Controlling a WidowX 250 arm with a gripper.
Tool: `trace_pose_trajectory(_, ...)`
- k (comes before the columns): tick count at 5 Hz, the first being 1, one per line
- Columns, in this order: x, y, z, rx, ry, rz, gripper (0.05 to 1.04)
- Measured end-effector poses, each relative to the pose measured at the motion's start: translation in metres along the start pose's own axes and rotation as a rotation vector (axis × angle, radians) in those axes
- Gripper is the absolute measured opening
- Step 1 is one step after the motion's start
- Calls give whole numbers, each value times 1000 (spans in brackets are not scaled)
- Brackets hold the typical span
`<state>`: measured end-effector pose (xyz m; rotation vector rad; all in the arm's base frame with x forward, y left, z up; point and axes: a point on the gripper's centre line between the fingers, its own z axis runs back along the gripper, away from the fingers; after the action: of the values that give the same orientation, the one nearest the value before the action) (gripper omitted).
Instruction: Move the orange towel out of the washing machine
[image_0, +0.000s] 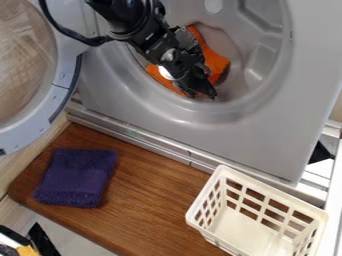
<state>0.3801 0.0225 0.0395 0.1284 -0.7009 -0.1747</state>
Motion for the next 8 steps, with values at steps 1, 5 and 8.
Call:
trace_pose_trajectory(1, -1, 1, 10, 3, 2, 8, 55)
trace_pose_trajectory(5, -9, -6, 93, 38, 3, 40, 55)
trace_pose_trajectory(8, -58, -30, 109, 49, 68, 11, 55)
